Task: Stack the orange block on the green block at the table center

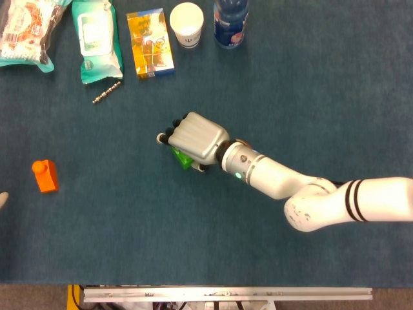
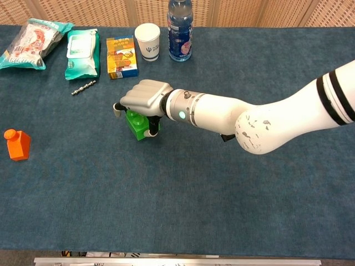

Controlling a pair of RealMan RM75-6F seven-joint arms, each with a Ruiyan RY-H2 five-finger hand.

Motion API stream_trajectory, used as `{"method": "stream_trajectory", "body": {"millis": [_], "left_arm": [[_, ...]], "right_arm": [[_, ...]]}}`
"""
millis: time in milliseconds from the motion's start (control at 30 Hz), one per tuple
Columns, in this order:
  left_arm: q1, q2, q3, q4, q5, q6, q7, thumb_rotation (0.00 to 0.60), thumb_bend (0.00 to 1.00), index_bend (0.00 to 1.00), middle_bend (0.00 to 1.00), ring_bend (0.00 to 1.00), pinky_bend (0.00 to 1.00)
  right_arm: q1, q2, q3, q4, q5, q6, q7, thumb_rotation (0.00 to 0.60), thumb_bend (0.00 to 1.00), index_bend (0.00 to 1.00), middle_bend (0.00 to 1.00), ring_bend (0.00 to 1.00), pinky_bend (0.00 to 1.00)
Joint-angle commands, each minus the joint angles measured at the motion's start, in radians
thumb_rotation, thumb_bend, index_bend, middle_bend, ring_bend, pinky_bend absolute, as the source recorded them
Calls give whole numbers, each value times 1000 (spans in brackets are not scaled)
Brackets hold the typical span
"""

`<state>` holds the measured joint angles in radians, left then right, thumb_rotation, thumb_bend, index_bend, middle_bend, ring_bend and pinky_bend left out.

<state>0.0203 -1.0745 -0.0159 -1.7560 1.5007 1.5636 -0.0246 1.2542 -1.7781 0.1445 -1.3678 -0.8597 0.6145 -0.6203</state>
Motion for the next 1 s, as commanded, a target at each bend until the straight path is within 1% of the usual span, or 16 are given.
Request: {"method": "stream_trajectory", "body": {"millis": [33, 333, 400, 500, 567, 633, 667, 800, 933, 1000], "left_arm": [[1, 0, 1, 1, 0, 1, -1, 600, 95, 307, 297, 246, 196], [6, 1, 1, 2, -2, 4, -4, 600, 95, 307, 297, 246, 196], [8, 1, 1, 4, -3, 6, -6, 600, 95, 307, 297, 246, 196], [11, 0, 3, 7, -5, 7, -8, 600, 96, 307, 297, 246, 196], [13, -1, 3, 9, -7, 8, -9, 600, 96, 307, 297, 246, 196], [13, -1, 2, 10, -7, 8, -10, 600, 95, 307, 297, 246, 196], [13, -1, 1, 11, -7, 8, -10, 600, 95, 307, 297, 246, 196], [8, 1, -2, 13, -8, 3, -10, 600, 96, 305, 297, 246, 196], [-1, 7, -3, 10, 1, -8, -4, 600, 95, 304, 296, 245, 196], [-9, 13, -3, 9, 8, -18, -6, 600, 95, 304, 296, 246, 196]], "right_arm": [[10, -10, -4, 13, 12, 2, 0, 600, 256, 238, 368, 273, 391], [48, -40, -6, 58, 40, -5, 13, 600, 254, 238, 360, 266, 391], [56, -47, -8, 65, 43, -9, 15, 600, 239, 223, 350, 257, 383], [67, -51, -17, 68, 50, -15, 12, 600, 179, 154, 307, 224, 341], [73, -49, -23, 65, 57, -15, 11, 600, 134, 94, 260, 187, 305], [76, -43, -27, 57, 61, -12, 12, 600, 116, 48, 222, 159, 279], [76, -39, -27, 51, 60, -8, 14, 600, 113, 24, 199, 144, 263], [68, -3, -27, 7, 46, 11, 28, 600, 113, 0, 155, 120, 238], [49, 65, -28, -58, 23, 43, 44, 600, 112, 0, 146, 116, 234], [30, 115, -29, -101, 9, 68, 54, 600, 112, 0, 146, 116, 234]]}}
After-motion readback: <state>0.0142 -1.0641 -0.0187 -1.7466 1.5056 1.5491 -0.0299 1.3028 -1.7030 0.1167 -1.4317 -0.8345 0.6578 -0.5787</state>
